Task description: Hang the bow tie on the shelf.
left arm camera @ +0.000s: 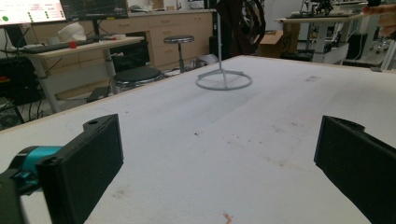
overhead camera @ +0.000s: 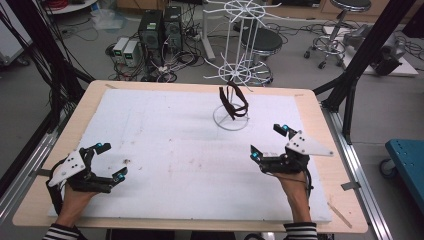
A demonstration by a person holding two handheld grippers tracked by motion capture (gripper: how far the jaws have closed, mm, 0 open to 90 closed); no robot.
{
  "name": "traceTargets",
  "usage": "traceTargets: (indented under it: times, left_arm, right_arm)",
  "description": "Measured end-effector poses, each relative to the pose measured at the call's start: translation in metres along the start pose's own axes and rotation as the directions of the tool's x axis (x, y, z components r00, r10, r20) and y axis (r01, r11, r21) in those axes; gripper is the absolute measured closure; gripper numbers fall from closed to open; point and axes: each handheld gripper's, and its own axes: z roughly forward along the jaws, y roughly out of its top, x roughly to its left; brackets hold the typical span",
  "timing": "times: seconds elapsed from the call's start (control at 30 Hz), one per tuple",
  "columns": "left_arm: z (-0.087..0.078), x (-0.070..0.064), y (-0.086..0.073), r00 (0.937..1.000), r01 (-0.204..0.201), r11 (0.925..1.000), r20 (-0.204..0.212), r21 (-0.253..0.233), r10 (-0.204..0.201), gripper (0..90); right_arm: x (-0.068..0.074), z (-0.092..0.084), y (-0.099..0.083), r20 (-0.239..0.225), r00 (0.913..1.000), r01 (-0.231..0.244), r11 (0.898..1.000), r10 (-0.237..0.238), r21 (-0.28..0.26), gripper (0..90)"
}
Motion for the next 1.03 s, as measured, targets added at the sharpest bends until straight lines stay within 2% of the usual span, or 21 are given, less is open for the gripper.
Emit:
traceTargets:
  times: [0.1, 0.23, 0.37, 0.53, 0.67, 0.77, 0.8, 1.03]
  left_arm:
    - [-0.001, 0.0, -0.003, 1.0, 0.002, 1.0, -0.003, -0.004, -0.002, 1.7]
    - [-0.001, 0.0, -0.005, 1.0, -0.004, 1.0, -0.006, -0.009, 0.004, 1.7]
    - [0.0, 0.001, -0.007, 0.9999, -0.006, 0.9998, -0.011, -0.019, 0.006, 1.7]
    - [0.0, 0.0, -0.013, 0.9996, -0.001, 0.9995, -0.028, -0.033, 0.0, 1.7]
    - [-0.001, 0.001, -0.017, 0.9993, -0.003, 0.9992, -0.038, -0.041, 0.002, 1.7]
    - [-0.001, 0.002, -0.02, 0.9991, 0.01, 0.9993, -0.04, -0.037, -0.011, 1.7]
    - [-0.001, 0.002, -0.021, 0.9992, 0.01, 0.9993, -0.039, -0.037, -0.011, 1.7]
    - [-0.001, 0.004, -0.021, 0.9983, 0.025, 0.9986, -0.051, -0.047, -0.028, 1.7]
  right_arm:
    - [0.001, -0.004, -0.018, 0.013, 0.9998, -0.012, 1.0, 0.012, -0.009, 0.7]
    - [0.004, -0.007, -0.038, 0.045, 0.999, 0.005, 1.0, -0.004, -0.024, 0.7]
    - [0.006, -0.011, -0.056, 0.055, 0.9982, -0.024, 0.999, 0.027, -0.043, 0.7]
    - [0.008, -0.013, -0.074, 0.055, 0.9978, -0.033, 0.997, 0.037, -0.067, 0.7]
    - [0.008, -0.014, -0.084, 0.065, 0.9968, -0.041, 0.996, 0.046, -0.082, 0.6]
    - [0.009, -0.014, -0.089, 0.063, 0.9966, -0.047, 0.996, 0.052, -0.071, 0.6]
    - [0.009, -0.014, -0.09, 0.068, 0.9969, -0.036, 0.997, 0.04, -0.069, 0.7]
    - [0.01, -0.017, -0.092, 0.091, 0.995, -0.032, 0.994, 0.042, -0.104, 0.7]
